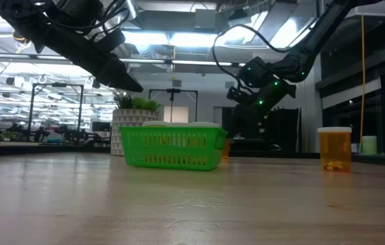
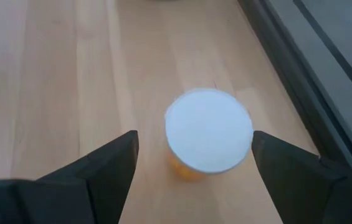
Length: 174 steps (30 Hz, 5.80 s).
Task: Pick and place pill bottles into a basket
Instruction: Put the orange medicine bottle into the green bin
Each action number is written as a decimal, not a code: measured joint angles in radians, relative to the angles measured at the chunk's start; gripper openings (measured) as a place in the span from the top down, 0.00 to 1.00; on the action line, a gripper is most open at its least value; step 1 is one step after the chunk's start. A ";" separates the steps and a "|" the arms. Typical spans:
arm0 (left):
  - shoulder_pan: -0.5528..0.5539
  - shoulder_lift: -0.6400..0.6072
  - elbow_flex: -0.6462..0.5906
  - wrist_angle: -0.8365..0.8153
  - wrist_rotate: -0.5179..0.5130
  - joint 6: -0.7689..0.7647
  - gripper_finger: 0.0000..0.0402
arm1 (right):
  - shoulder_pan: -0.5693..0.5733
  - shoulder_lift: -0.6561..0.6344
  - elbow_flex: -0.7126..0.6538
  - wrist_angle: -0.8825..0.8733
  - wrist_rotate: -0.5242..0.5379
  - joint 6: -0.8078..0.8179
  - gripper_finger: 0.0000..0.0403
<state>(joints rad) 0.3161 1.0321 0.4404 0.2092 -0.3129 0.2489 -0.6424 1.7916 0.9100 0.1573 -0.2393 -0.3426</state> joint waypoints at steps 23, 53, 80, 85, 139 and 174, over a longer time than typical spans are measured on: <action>0.000 0.000 0.000 0.000 0.000 0.017 0.48 | -0.002 0.000 0.000 0.010 -0.021 -0.006 0.27; 0.000 0.000 0.000 0.000 0.000 0.019 0.48 | -0.002 0.000 0.000 0.010 -0.012 -0.010 0.39; 0.000 0.000 0.000 -0.003 0.000 0.016 0.48 | 0.015 -0.004 0.000 0.000 -0.016 -0.001 0.48; 0.000 0.000 0.000 -0.003 -0.001 0.016 0.48 | 0.049 -0.006 0.000 -0.006 -0.017 -0.002 0.48; 0.000 0.000 0.000 -0.029 0.001 0.007 0.48 | 0.550 -0.382 0.000 -0.108 0.107 0.152 0.48; -0.048 -0.039 0.000 0.057 0.694 -0.089 0.48 | 0.674 -0.377 0.000 -0.004 0.195 0.239 0.48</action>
<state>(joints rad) 0.2677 0.9936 0.4408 0.2667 0.3809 0.1600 0.0315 1.4147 0.9104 0.1533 -0.0444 -0.1039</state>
